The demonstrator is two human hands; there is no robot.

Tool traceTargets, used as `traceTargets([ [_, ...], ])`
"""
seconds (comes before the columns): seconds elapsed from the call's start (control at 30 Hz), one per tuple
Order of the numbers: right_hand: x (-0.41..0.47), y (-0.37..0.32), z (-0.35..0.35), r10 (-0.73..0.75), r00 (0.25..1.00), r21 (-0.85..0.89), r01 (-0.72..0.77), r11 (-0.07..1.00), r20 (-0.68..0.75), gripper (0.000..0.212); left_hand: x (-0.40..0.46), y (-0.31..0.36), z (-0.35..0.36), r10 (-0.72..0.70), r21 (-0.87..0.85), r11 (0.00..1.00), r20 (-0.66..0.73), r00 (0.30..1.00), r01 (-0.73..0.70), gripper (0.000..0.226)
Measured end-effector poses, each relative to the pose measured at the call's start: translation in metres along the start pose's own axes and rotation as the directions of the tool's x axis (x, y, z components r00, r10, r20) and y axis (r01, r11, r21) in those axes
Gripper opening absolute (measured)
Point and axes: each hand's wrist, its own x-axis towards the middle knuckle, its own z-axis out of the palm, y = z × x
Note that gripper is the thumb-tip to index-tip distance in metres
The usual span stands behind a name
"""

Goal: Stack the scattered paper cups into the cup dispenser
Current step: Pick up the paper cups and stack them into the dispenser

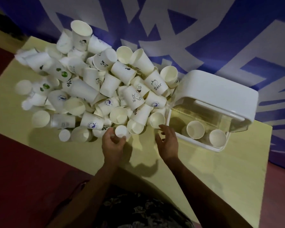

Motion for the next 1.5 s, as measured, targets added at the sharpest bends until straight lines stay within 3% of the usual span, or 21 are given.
traceTargets([
  [0.13,0.011,-0.010,0.015,0.098,0.995,-0.071,-0.100,0.992,-0.026,0.036,0.014,-0.002,0.001,-0.003,-0.018,1.000,0.052,0.999,0.004,0.048],
  [0.3,0.016,-0.012,0.033,0.162,0.985,-0.111,-0.168,0.980,-0.066,0.028,0.028,-0.004,0.002,0.059,0.168,0.982,0.141,0.988,-0.082,0.053],
  [0.5,0.003,-0.019,0.036,0.091,0.984,-0.090,-0.105,0.990,-0.155,0.015,0.029,-0.002,-0.011,0.162,0.174,0.966,0.178,0.970,-0.193,0.051],
  [0.7,-0.020,-0.035,0.020,0.032,0.972,-0.057,-0.047,0.997,-0.231,0.011,0.031,0.015,-0.029,0.132,0.201,0.963,0.223,0.966,-0.178,0.046],
  [0.9,-0.043,-0.045,-0.004,0.053,0.948,-0.001,-0.056,0.998,-0.313,0.011,0.024,0.052,-0.030,0.265,0.070,0.953,0.285,0.921,-0.296,0.037],
  [1.0,-0.052,-0.045,-0.016,0.153,0.935,0.122,-0.120,0.985,-0.320,0.012,0.018,0.082,-0.018,0.237,-0.093,0.972,0.358,0.903,-0.217,0.036],
  [1.1,-0.057,-0.047,-0.028,0.277,0.901,0.323,-0.166,0.932,-0.335,0.010,0.008,0.109,-0.002,0.107,-0.235,0.972,0.474,0.874,0.009,0.038],
  [1.17,-0.057,-0.048,-0.040,0.315,0.885,0.428,-0.152,0.891,-0.343,0.007,-0.001,0.123,0.008,0.037,-0.266,0.954,0.558,0.829,0.136,0.037],
  [1.23,-0.055,-0.048,-0.055,0.325,0.876,0.521,-0.102,0.847,-0.357,0.005,-0.012,0.133,0.018,0.024,-0.242,0.957,0.619,0.785,0.161,0.038],
  [1.4,-0.050,-0.035,-0.099,0.265,0.874,0.546,0.000,0.838,-0.406,0.005,-0.042,0.139,0.046,0.045,0.007,0.998,0.687,0.725,-0.068,0.039],
  [1.5,-0.048,-0.018,-0.122,0.230,0.892,0.493,-0.009,0.870,-0.390,0.005,-0.061,0.140,0.063,0.108,-0.008,0.988,0.755,0.647,-0.156,0.066],
])
